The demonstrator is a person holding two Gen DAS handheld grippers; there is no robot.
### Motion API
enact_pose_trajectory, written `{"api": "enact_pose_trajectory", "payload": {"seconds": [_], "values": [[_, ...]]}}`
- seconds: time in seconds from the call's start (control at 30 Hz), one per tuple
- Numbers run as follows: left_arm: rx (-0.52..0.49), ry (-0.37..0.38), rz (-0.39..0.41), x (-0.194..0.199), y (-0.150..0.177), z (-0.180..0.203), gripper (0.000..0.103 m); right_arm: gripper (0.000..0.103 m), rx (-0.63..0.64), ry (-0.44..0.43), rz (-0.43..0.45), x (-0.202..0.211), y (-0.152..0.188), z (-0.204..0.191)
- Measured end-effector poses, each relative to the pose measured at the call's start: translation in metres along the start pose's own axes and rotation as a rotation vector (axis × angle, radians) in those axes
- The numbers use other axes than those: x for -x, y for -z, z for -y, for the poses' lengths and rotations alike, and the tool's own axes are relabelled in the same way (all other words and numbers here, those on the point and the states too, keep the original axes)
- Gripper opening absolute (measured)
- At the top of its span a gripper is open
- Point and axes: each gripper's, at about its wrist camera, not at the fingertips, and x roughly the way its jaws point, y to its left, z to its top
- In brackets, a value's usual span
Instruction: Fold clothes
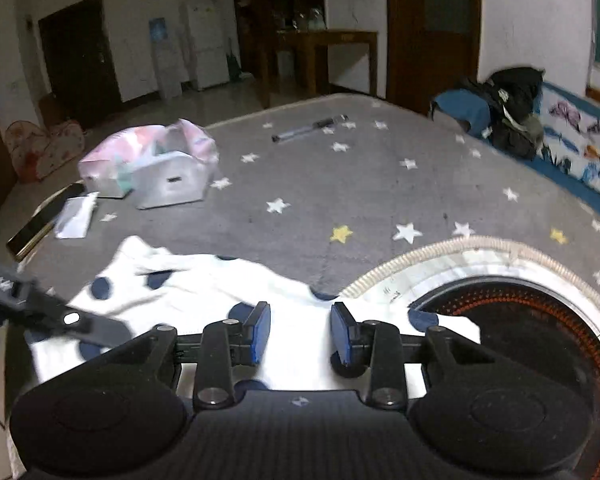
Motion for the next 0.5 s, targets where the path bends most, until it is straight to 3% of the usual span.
{"api": "enact_pose_trajectory", "payload": {"seconds": [0.2, 0.5], "values": [[0.001, -0.002, 0.000, 0.000, -0.001, -0.002, 0.028, 0.041, -0.085, 0.049, -0.008, -0.004, -0.003, 0.031], [-0.012, -0.017, 0.007, 0.000, -0.002, 0.001, 0.028, 0.042, -0.131, 0.101, -0.029, 0.045, 0.041, 0.060]]}}
